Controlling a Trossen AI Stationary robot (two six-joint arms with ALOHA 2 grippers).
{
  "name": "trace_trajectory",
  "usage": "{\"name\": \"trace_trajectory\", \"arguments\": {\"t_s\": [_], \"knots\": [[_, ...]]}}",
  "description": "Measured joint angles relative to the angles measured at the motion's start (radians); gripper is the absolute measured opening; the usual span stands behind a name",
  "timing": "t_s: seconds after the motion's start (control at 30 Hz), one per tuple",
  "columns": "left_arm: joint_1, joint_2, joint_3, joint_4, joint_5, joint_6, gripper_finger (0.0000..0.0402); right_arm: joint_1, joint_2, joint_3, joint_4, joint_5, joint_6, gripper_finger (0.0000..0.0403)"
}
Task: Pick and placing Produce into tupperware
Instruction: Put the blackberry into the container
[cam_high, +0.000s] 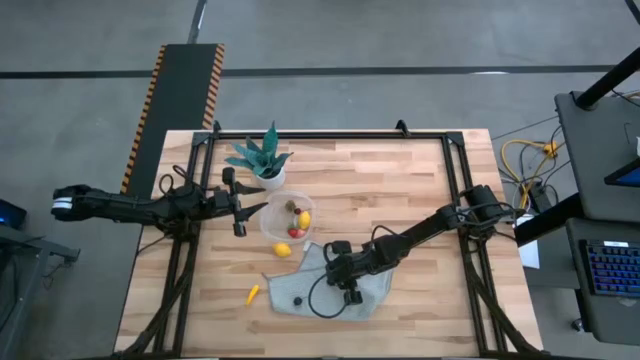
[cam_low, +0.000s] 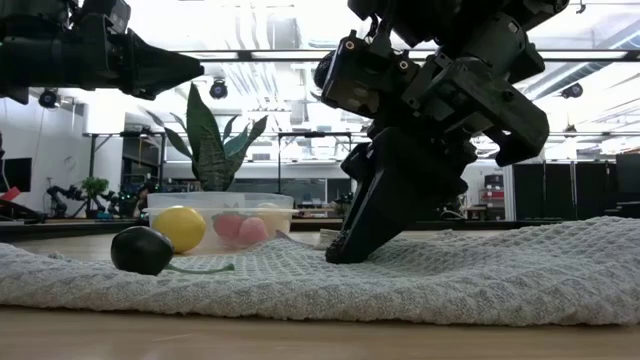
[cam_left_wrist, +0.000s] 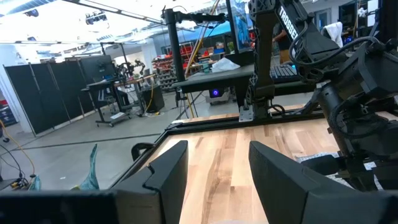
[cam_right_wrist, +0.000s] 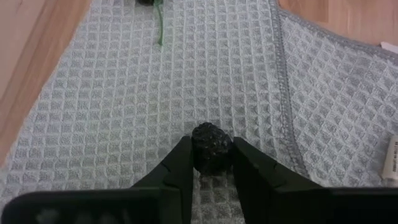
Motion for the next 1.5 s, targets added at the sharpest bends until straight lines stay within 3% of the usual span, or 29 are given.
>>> {"name": "trace_trajectory", "arguments": {"t_s": [0.53,0.83,1.5], "knots": [[0.000,0.002,0.000,0.000,0.000,0.000,0.0157,0.000,-0.006,0.040,-0.002,0.016,0.006,0.0076],[0.000,0.000,0.000,0.000,0.000,0.000,0.0157,-0.016,-0.008,0.104,-0.004,0.080,-0.090,0.0075],[0.000,0.000,0.000,0.000,0.000,0.000,0.0157,-0.266,-0.008,0.240,-0.023,0.073,-0.380,0.0075]]}}
